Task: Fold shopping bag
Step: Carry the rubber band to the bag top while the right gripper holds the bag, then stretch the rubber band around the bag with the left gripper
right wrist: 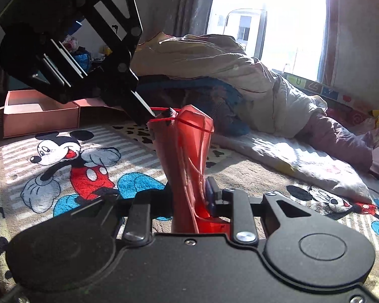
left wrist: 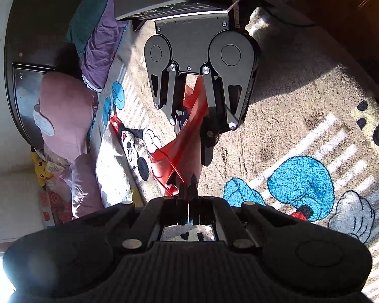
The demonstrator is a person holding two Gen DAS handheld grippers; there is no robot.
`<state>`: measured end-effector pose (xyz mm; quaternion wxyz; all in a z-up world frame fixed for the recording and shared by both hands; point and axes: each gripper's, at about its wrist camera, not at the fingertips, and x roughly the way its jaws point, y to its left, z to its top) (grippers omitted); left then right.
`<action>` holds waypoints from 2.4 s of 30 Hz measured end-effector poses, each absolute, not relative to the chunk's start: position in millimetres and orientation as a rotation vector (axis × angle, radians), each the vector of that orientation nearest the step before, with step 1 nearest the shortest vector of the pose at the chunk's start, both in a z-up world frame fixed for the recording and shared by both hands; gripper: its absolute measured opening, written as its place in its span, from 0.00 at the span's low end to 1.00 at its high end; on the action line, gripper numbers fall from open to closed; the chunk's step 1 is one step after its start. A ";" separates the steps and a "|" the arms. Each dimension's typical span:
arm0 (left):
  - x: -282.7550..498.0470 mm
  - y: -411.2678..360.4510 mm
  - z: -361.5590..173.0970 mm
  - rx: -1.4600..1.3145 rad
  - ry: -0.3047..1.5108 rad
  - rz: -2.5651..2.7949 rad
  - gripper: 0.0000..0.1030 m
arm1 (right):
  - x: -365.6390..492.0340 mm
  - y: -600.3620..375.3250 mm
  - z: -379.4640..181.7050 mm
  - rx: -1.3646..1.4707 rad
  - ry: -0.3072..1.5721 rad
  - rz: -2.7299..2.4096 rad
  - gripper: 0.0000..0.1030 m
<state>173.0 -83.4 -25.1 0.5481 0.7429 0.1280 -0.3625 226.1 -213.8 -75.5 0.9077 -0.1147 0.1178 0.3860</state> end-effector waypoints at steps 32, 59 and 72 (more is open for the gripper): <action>232.6 -47.8 35.6 0.834 0.475 -0.866 0.14 | 224.8 -225.6 -77.6 -0.252 0.254 0.804 0.23; 263.3 -19.5 40.4 0.348 0.627 -0.907 0.11 | 210.4 -220.6 -74.9 -0.367 0.133 0.768 0.23; 254.9 -31.7 34.7 0.515 0.583 -0.847 0.11 | 201.4 -221.3 -71.4 -0.352 0.081 0.780 0.24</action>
